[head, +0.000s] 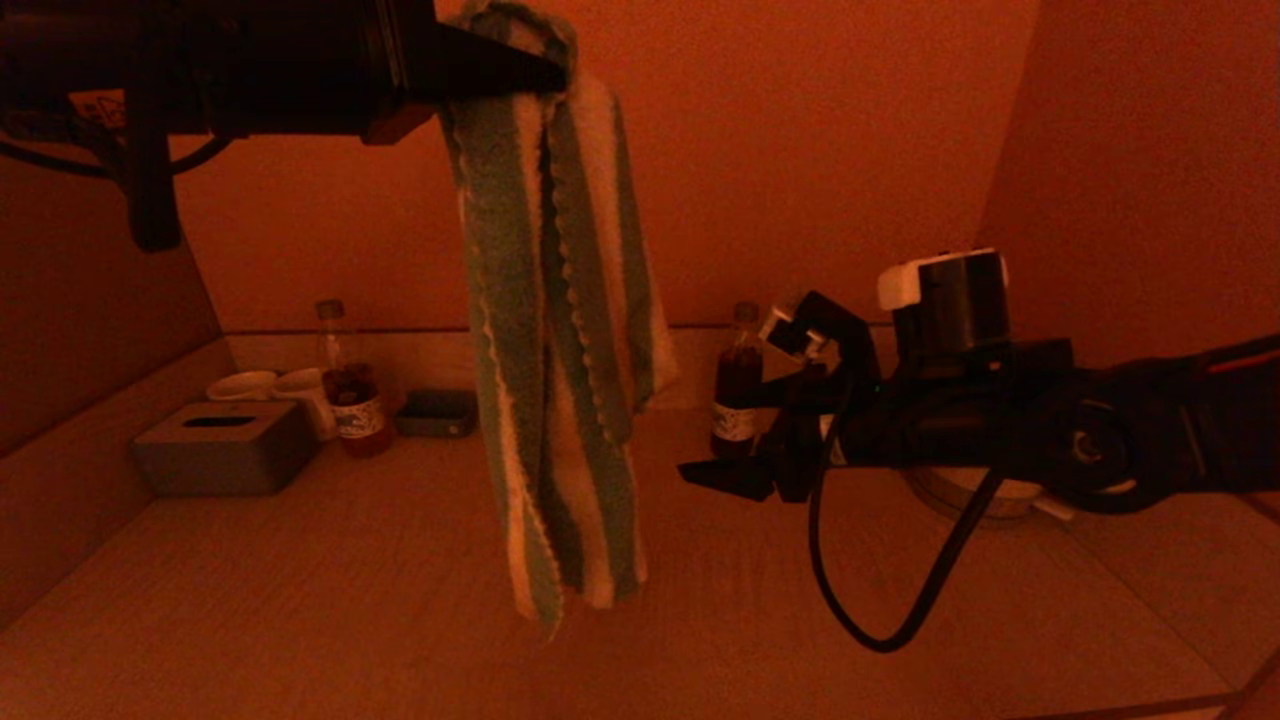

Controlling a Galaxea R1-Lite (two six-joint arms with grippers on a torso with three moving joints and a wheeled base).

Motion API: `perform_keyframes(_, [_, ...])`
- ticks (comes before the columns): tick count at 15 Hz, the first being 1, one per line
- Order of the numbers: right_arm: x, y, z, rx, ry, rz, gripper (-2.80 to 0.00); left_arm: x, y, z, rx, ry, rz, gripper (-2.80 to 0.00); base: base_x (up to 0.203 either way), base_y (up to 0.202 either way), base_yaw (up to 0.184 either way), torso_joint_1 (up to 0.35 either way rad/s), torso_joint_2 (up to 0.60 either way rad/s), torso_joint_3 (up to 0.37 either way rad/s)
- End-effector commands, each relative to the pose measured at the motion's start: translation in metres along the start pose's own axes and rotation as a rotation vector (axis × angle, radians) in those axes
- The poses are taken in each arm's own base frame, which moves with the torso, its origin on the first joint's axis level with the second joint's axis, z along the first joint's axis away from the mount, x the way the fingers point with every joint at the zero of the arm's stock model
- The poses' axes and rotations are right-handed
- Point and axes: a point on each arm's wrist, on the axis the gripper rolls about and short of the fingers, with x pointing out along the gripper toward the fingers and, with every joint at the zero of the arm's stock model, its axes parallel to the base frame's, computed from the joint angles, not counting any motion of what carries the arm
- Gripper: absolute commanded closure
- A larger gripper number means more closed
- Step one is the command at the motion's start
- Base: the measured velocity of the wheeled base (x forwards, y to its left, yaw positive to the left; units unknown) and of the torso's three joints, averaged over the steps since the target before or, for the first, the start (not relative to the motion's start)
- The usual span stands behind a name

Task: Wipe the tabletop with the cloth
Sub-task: Hand it to the other hand

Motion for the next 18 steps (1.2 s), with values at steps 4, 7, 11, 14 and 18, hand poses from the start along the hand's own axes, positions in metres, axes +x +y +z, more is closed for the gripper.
perform_keyframes(4, [-0.031, 0.019, 0.018, -0.071, -0.184, 0.24, -2.8, 0.009, 0.01, -0.006, -0.035, 0.019, -0.014, 0.0, 0.0, 0.0, 0.0, 0.0, 0.0, 0.0])
perform_keyframes(7, [-0.035, 0.022, 0.021, -0.085, -0.209, 0.28, -2.8, 0.014, 0.015, -0.009, -0.053, 0.012, -0.018, 0.0, 0.0, 0.0, 0.0, 0.0, 0.0, 0.0])
perform_keyframes(11, [-0.03, 0.032, 0.026, -0.093, -0.219, 0.328, -2.8, 0.023, 0.021, -0.01, -0.051, -0.009, -0.082, 0.0, 0.0, 0.0, 0.0, 0.0, 0.0, 0.0])
perform_keyframes(14, [-0.026, 0.034, 0.018, -0.072, -0.22, 0.398, -2.8, 0.023, 0.029, -0.009, -0.044, -0.021, -0.103, 0.0, 0.0, 0.0, 0.0, 0.0, 0.0, 0.0])
perform_keyframes(18, [-0.003, 0.027, 0.0, -0.015, -0.183, 0.462, -2.8, 0.024, 0.031, -0.004, -0.043, -0.063, -0.163, 0.0, 0.0, 0.0, 0.0, 0.0, 0.0, 0.0])
